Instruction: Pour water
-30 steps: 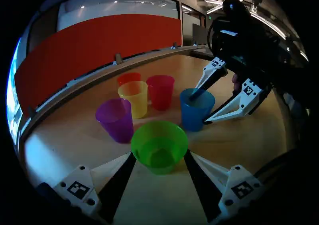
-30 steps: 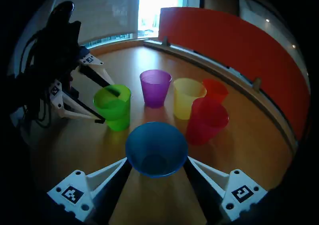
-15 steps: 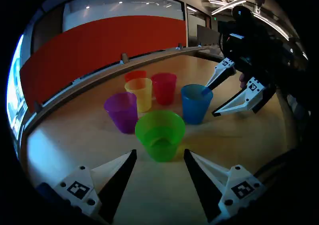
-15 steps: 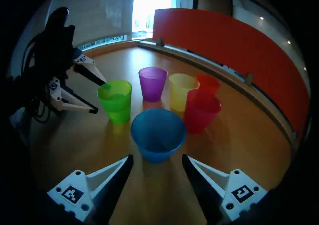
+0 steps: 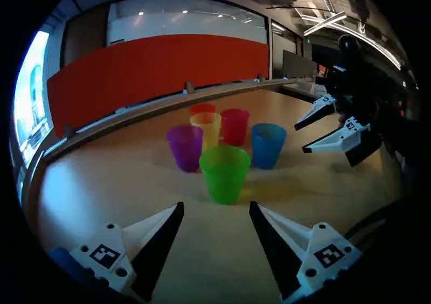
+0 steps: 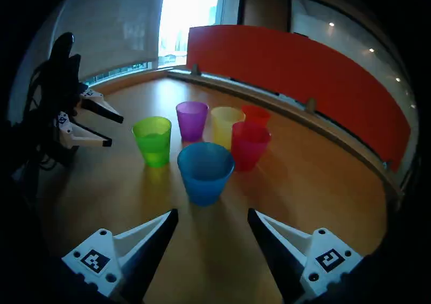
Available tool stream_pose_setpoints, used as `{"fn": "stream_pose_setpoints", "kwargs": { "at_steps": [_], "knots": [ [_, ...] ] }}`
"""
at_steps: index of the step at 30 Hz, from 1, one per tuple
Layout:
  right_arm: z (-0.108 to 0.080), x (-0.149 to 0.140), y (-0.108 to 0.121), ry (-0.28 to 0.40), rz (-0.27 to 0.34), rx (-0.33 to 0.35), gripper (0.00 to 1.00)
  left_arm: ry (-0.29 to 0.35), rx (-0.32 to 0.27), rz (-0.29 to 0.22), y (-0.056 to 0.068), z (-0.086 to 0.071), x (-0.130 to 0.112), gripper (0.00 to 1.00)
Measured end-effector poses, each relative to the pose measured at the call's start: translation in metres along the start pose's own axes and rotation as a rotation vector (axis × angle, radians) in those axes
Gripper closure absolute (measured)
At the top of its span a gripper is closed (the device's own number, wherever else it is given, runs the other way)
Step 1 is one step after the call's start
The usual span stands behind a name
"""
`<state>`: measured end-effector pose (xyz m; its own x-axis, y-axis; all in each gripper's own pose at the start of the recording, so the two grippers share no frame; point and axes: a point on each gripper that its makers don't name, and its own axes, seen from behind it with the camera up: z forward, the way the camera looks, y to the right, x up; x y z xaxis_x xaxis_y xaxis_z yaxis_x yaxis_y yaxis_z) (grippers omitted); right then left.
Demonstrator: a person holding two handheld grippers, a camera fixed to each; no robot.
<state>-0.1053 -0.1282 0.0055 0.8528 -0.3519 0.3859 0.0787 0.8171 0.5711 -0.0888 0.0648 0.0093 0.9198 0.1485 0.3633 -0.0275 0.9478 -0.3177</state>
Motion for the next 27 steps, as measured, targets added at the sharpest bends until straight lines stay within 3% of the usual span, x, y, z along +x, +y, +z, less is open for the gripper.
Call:
{"fn": "stream_pose_setpoints", "kwargs": {
  "at_steps": [18,27],
  "knots": [
    [-0.066,0.006,0.033,0.184,0.093,-0.229,0.0,0.191,0.216,-0.096,-0.042,-0.079,0.017,0.1],
    [-0.108,0.029,0.058,0.35,0.132,-0.391,0.0,0.271,0.315,-0.093,-0.055,-0.108,0.029,0.1]
  ]
}}
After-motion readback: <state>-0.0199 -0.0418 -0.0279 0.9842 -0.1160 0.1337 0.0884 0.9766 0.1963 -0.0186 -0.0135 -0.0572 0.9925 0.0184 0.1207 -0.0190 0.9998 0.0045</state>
